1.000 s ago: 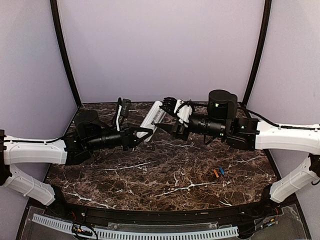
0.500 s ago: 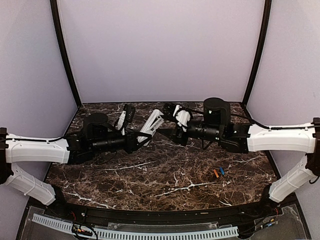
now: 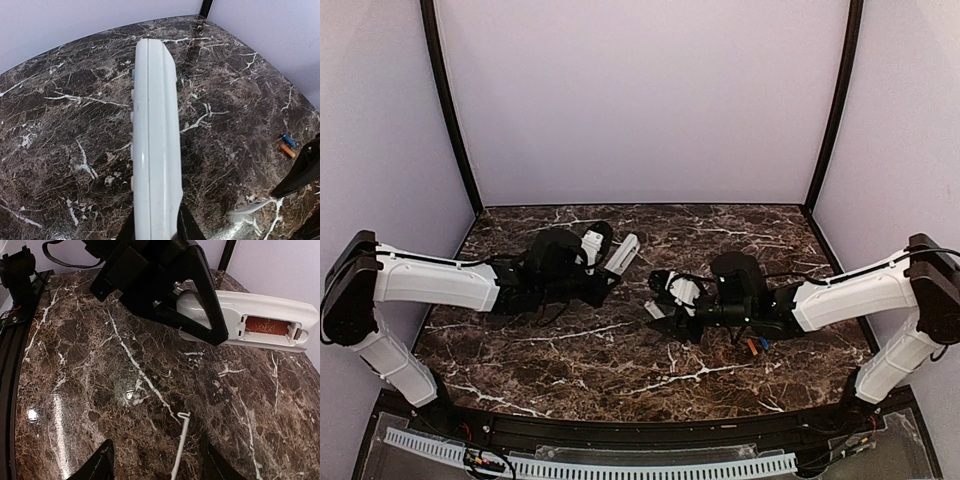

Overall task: Load the batteries into the remote control
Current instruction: Remove the battery cover from the remote control, then pass from the left arm to the right

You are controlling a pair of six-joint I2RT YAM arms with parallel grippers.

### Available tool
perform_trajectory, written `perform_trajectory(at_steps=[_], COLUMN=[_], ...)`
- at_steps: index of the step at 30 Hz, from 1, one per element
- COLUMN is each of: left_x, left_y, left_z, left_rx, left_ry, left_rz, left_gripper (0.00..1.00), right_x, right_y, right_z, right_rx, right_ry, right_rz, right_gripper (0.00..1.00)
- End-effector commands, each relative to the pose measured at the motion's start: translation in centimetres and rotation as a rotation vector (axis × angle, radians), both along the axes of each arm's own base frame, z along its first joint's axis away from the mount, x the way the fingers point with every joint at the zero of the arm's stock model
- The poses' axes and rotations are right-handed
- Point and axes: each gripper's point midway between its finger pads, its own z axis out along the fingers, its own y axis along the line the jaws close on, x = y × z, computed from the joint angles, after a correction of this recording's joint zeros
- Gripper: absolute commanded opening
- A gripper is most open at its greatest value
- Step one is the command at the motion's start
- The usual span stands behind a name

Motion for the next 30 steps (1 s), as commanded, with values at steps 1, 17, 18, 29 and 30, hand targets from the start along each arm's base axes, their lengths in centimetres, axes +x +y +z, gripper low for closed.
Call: perform_trajectory(at_steps=[1, 17, 18, 29, 30], left_x=[0.9, 0.3, -0.1, -7.0, -7.7], left_y=[0.3, -0.6, -0.4, -1.4, -1.7], left_z=[-2.5, 0.9, 1.7, 7.5, 7.7], left_rx=[0.132, -0.004, -0.031, -0.18, -0.191], left_ry=[-0.002, -0.035, -0.043, 0.059, 0.08], left_rz=[0.012, -0.044, -0.047, -0.375, -0.413], left_gripper=[0.0, 0.0, 0.0, 0.0, 0.0], right_x=[0.6, 2.3, 2.1, -4.0, -3.9], right_y=[-0.4, -1.2, -1.0, -0.4, 0.0], right_z=[-0.3, 1.1, 2.2, 11.9, 12.2], right_rx=[0.029, -0.001, 0.019, -0.082, -0.122], right_ry=[0.021, 0.164, 0.16, -0.614, -0.691], right_rz=[-0.064, -0.17, -0.157, 0.287, 0.297], right_gripper=[0.56, 0.68, 0.69, 0.87, 0.9])
